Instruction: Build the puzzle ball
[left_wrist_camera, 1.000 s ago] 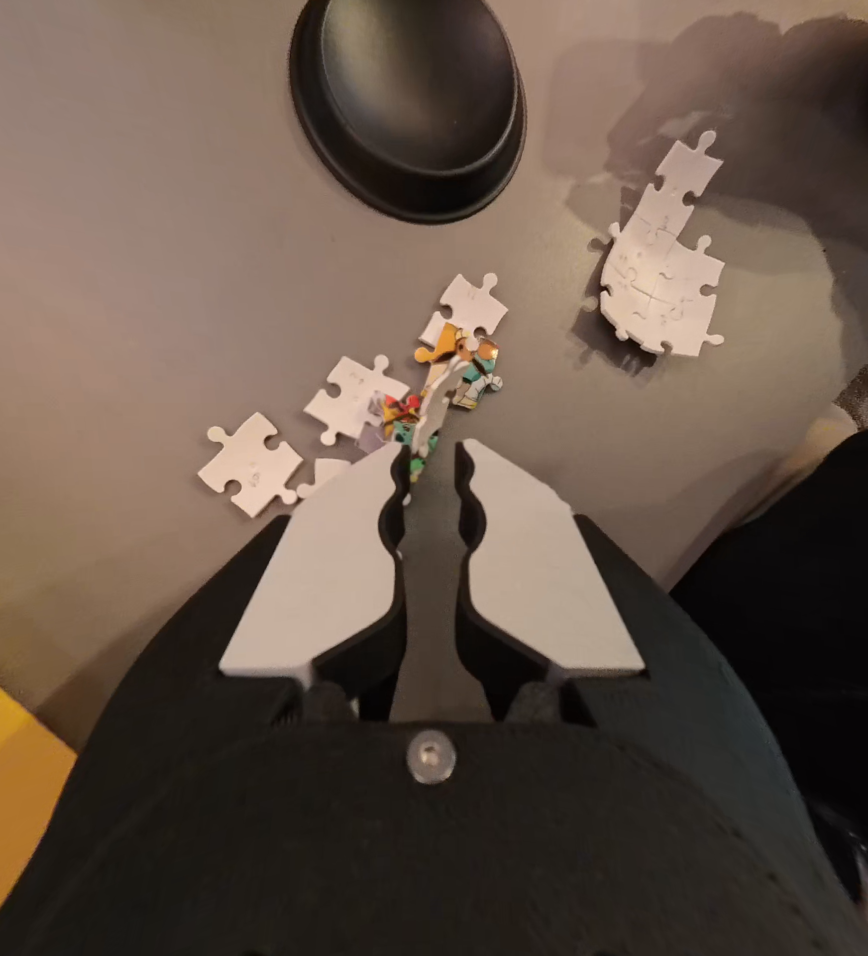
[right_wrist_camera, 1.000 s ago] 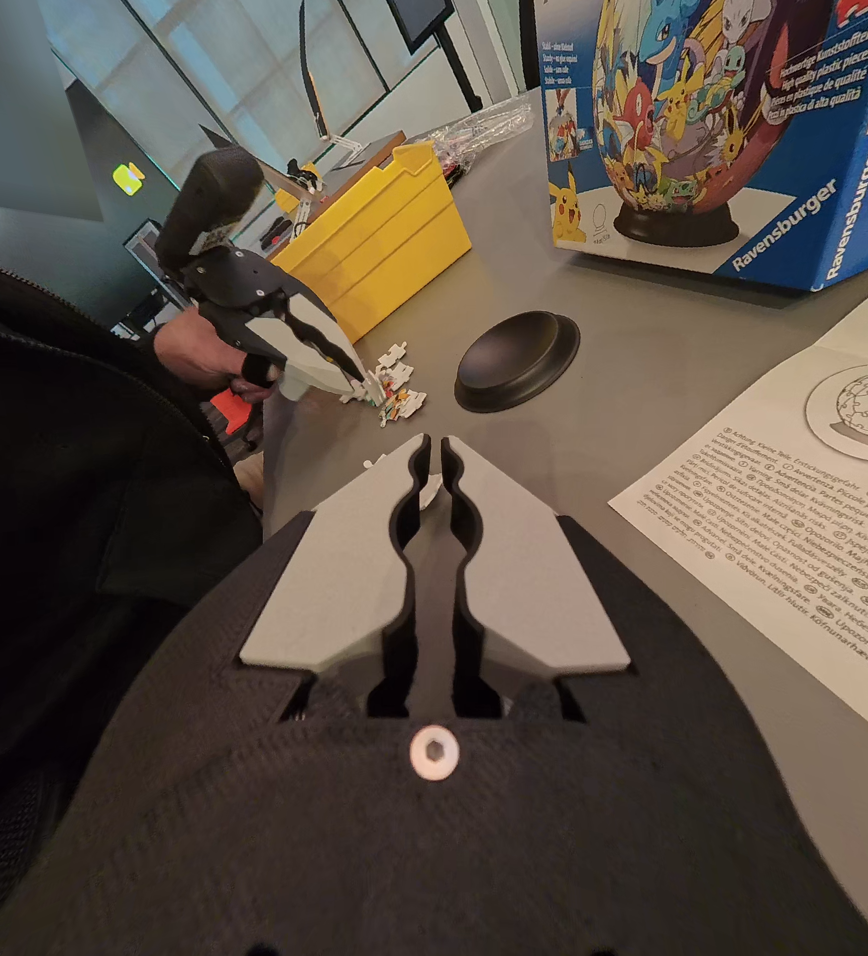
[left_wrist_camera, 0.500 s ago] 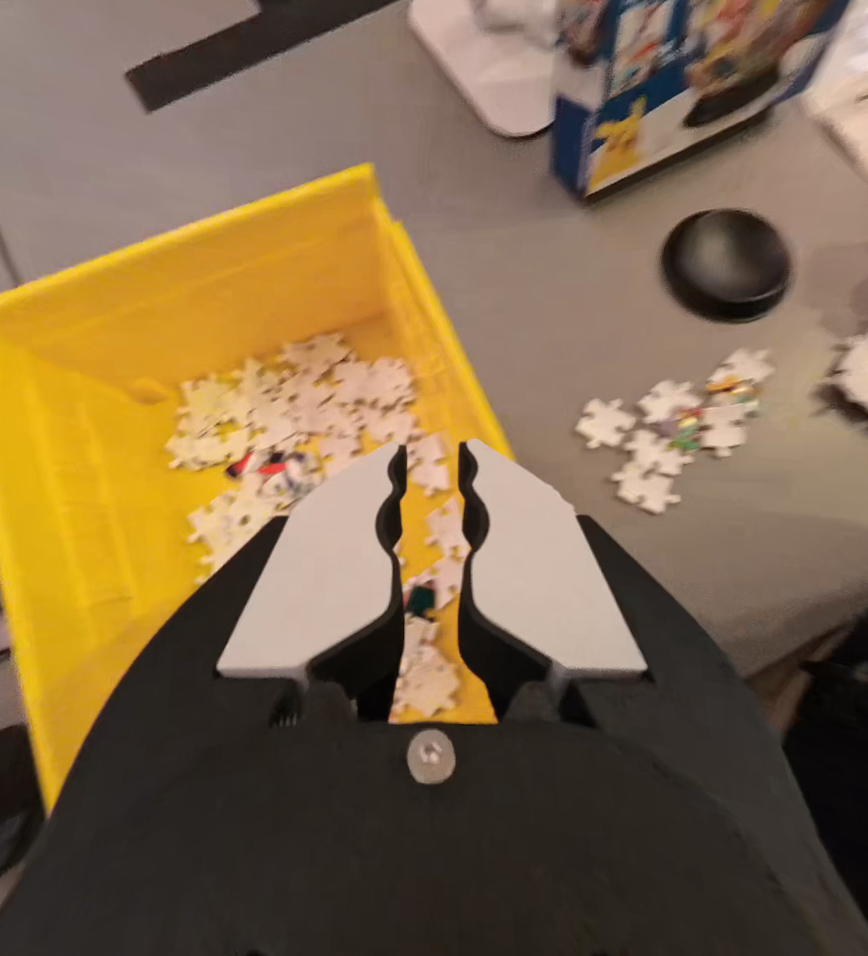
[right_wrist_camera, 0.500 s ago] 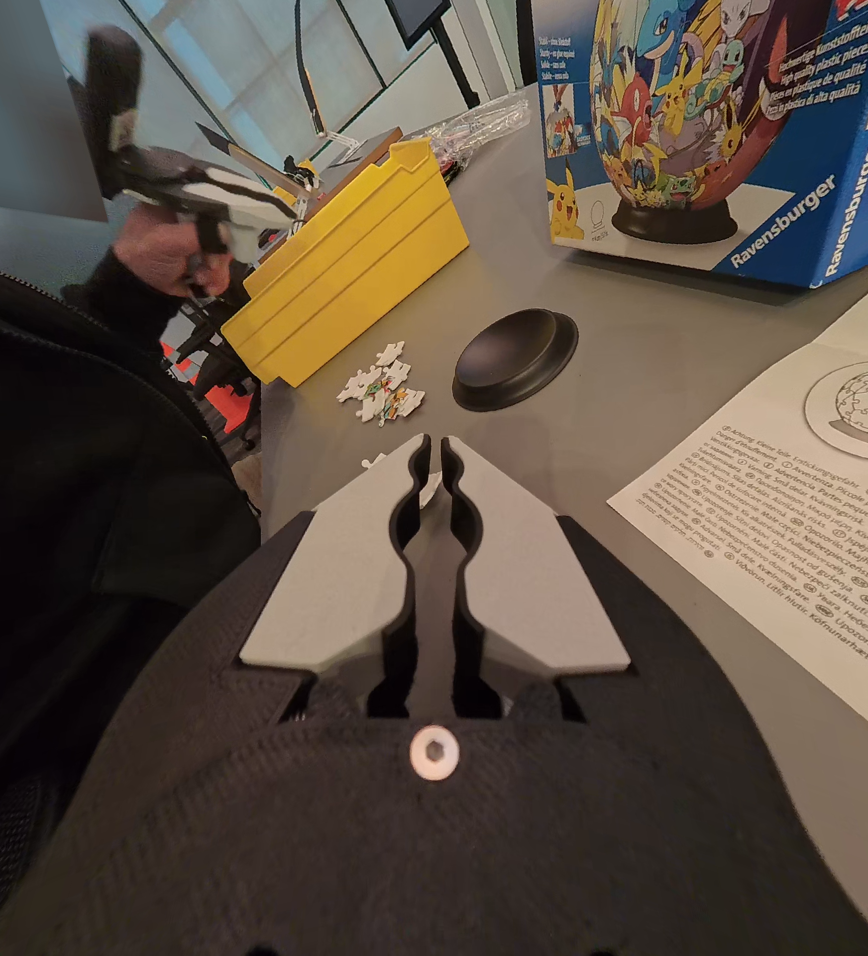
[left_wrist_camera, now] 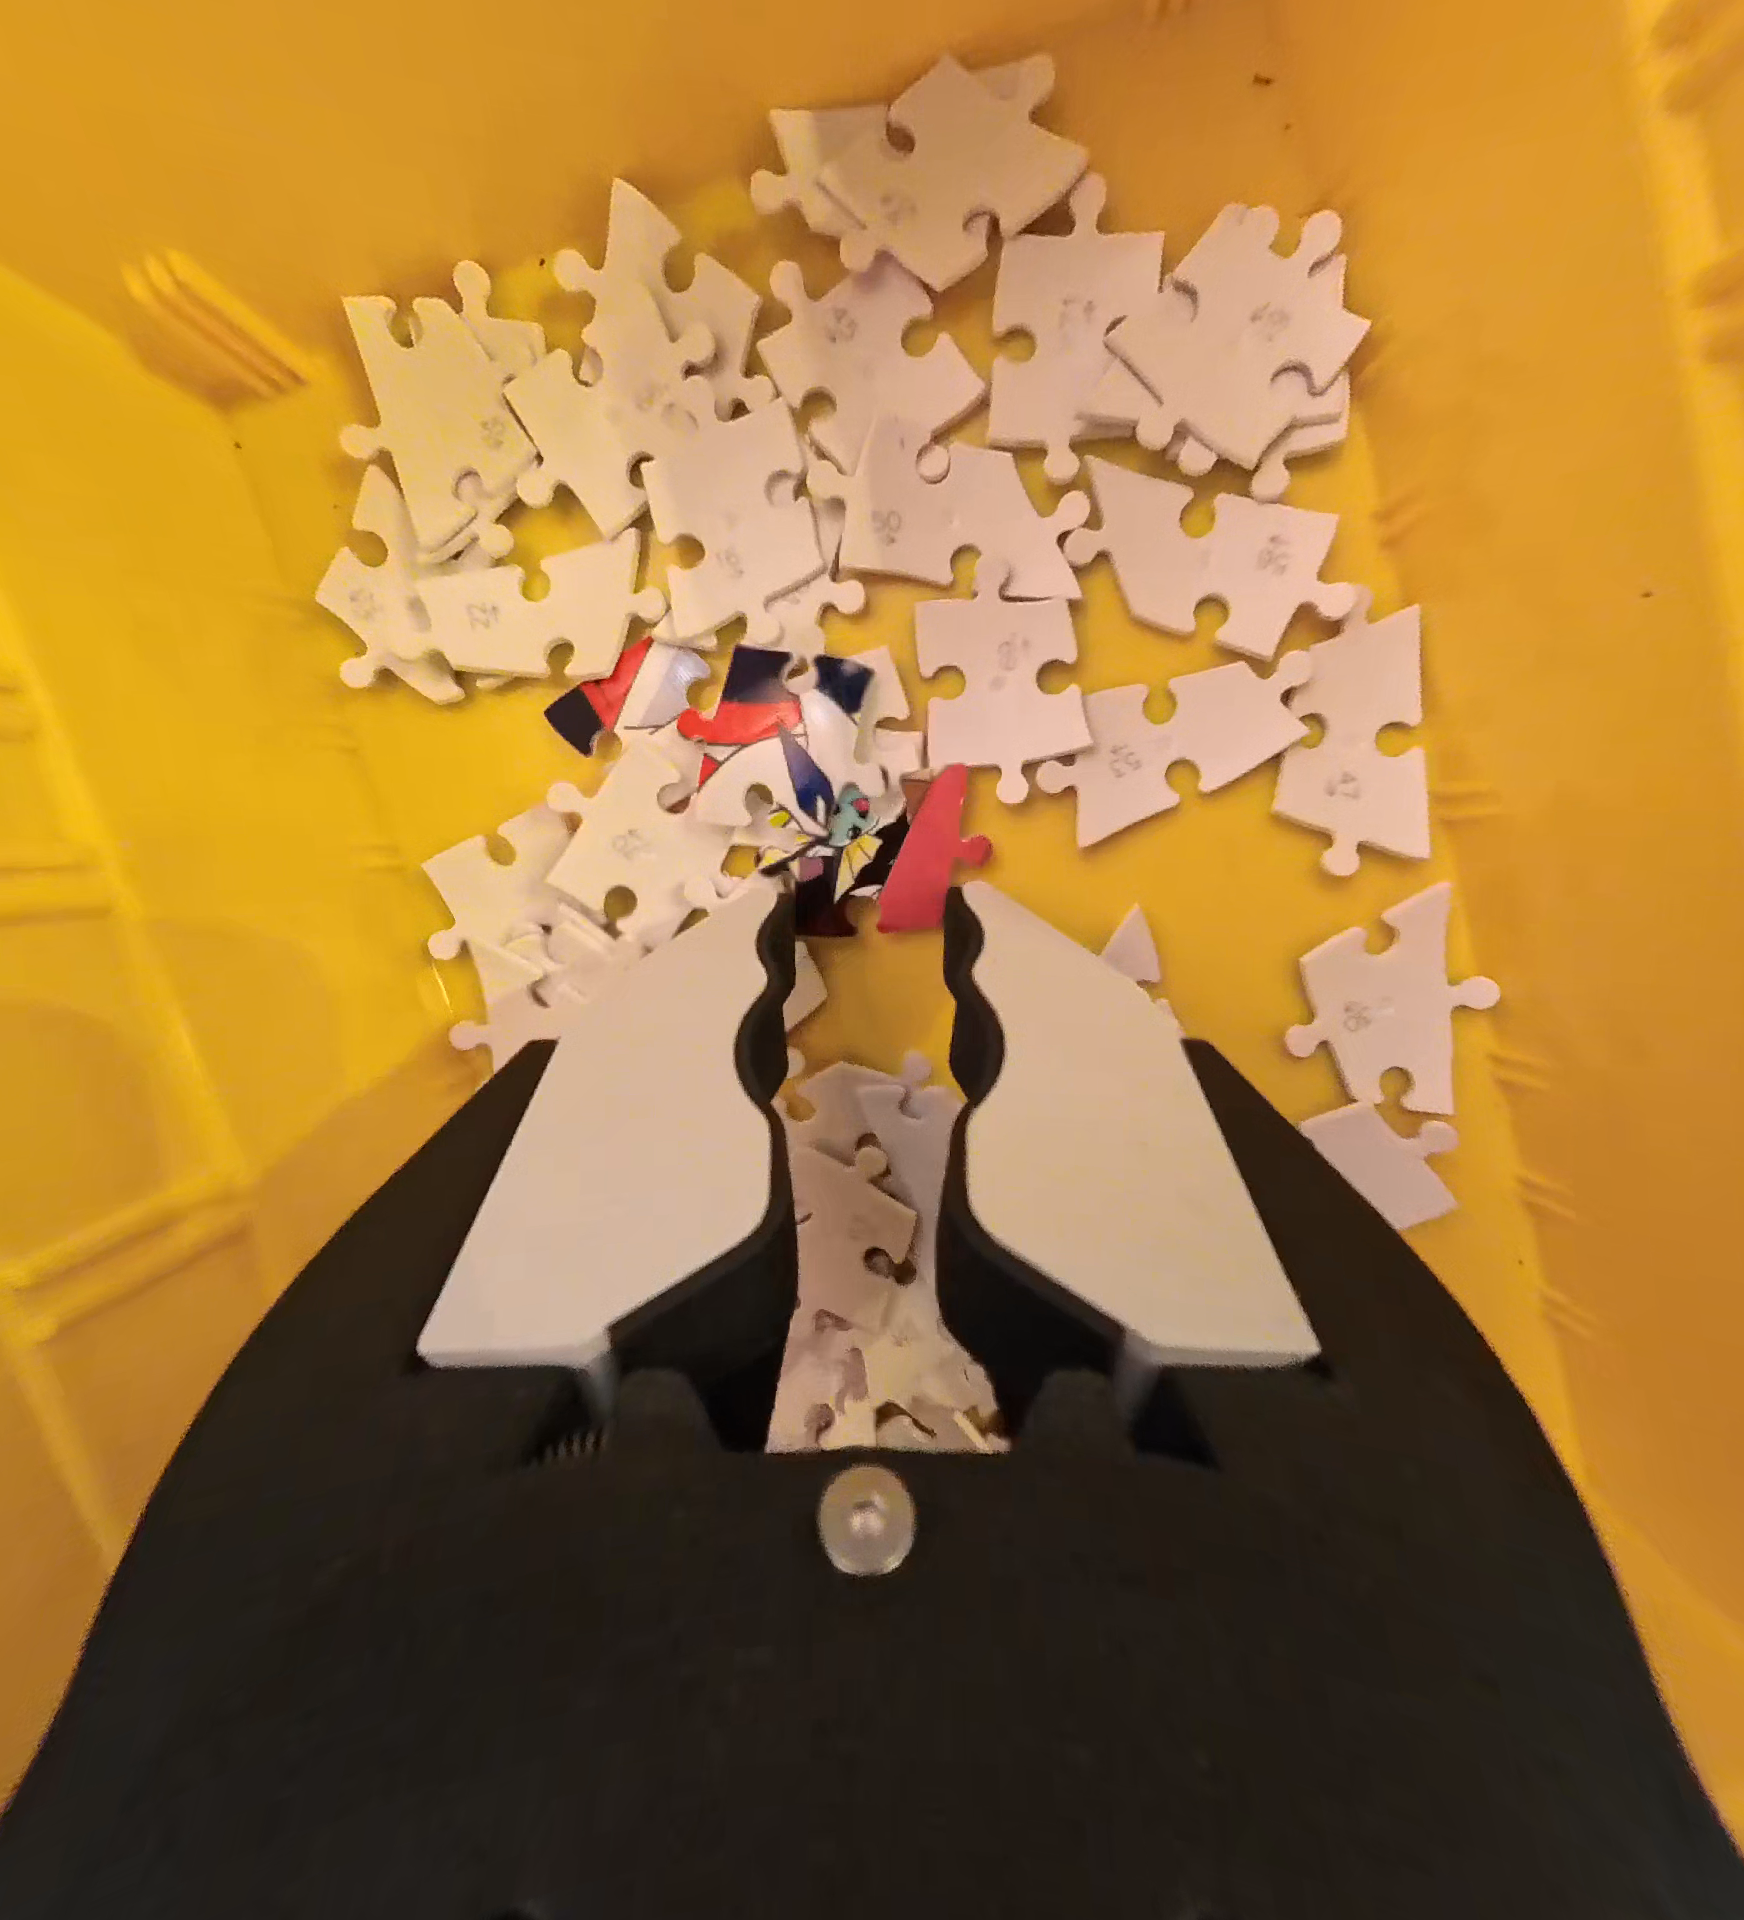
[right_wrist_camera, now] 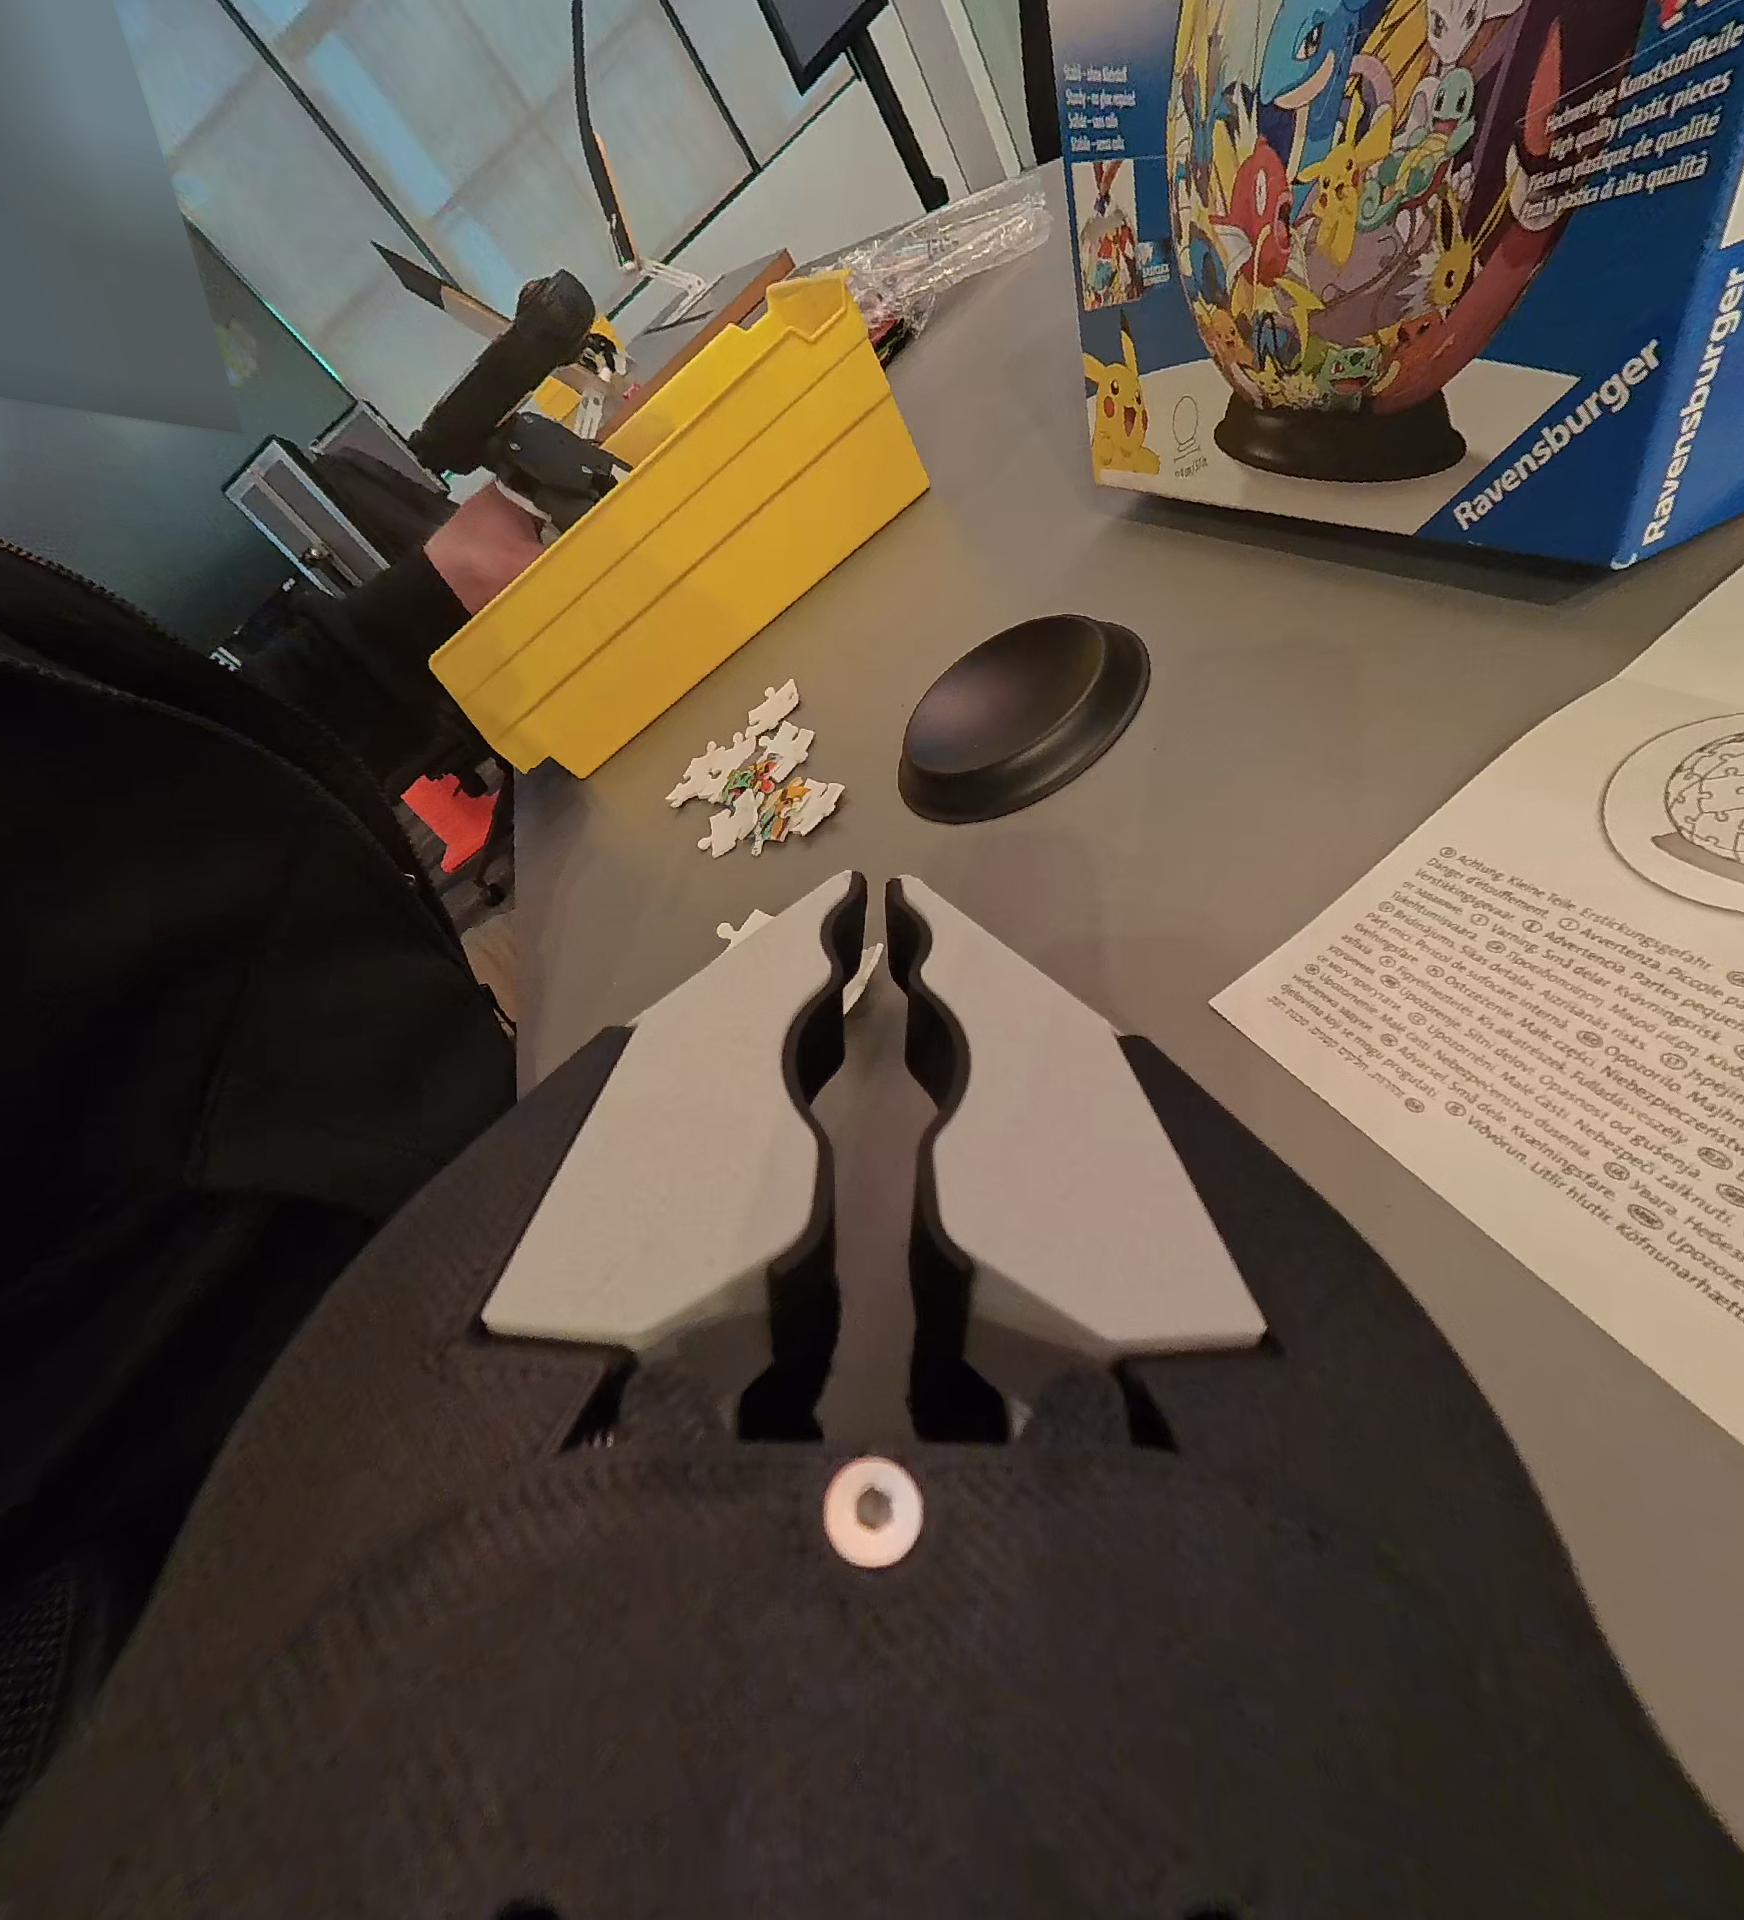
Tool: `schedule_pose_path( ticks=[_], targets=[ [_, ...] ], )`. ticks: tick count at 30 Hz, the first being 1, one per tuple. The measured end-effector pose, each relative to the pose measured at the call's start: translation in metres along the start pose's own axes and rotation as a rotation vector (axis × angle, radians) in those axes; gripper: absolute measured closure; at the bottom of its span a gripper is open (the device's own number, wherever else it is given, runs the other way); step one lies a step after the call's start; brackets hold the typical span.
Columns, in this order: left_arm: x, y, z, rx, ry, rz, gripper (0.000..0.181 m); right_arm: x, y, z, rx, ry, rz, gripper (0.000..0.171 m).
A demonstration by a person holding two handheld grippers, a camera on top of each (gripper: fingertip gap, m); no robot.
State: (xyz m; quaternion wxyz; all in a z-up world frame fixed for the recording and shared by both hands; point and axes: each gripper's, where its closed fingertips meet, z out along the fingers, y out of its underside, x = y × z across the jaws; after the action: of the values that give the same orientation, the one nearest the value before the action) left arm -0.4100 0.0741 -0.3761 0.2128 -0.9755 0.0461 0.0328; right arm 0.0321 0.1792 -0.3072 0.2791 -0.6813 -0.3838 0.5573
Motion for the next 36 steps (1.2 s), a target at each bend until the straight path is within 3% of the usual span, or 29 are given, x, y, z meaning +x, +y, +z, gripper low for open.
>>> schedule_pose_path(
  ticks=[5, 8, 16, 19, 22, 31, 36],
  targets=[
    [-0.003, 0.001, -0.004, 0.000, -0.019, 0.025, 0.154, 0.000, 0.000, 0.000, 0.002, -0.001, 0.001, 0.169],
    [0.010, 0.000, -0.014, 0.035, 0.108, -0.041, 0.154, 0.000, 0.000, 0.000, 0.003, -0.001, 0.001, 0.169],
    [0.049, -0.048, -0.096, 0.533, 0.772, -0.385, 0.155, 0.000, 0.000, 0.000, 0.002, -0.001, 0.000, 0.169],
    [0.045, -0.064, -0.151, 0.834, 1.050, -0.484, 0.155, 0.000, 0.000, 0.000, 0.001, -0.001, 0.000, 0.169],
    [0.034, -0.064, -0.178, 0.984, 1.192, -0.546, 0.155, -0.001, -0.001, 0.000, 0.005, -0.001, -0.003, 0.169],
    [0.030, -0.058, -0.204, 1.078, 1.285, -0.522, 0.155, -0.002, -0.001, -0.001, 0.012, -0.006, -0.007, 0.169],
    [0.030, -0.054, -0.196, 1.022, 1.221, -0.519, 0.155, -0.002, -0.002, -0.001, 0.013, -0.006, -0.007, 0.169]
  ],
)
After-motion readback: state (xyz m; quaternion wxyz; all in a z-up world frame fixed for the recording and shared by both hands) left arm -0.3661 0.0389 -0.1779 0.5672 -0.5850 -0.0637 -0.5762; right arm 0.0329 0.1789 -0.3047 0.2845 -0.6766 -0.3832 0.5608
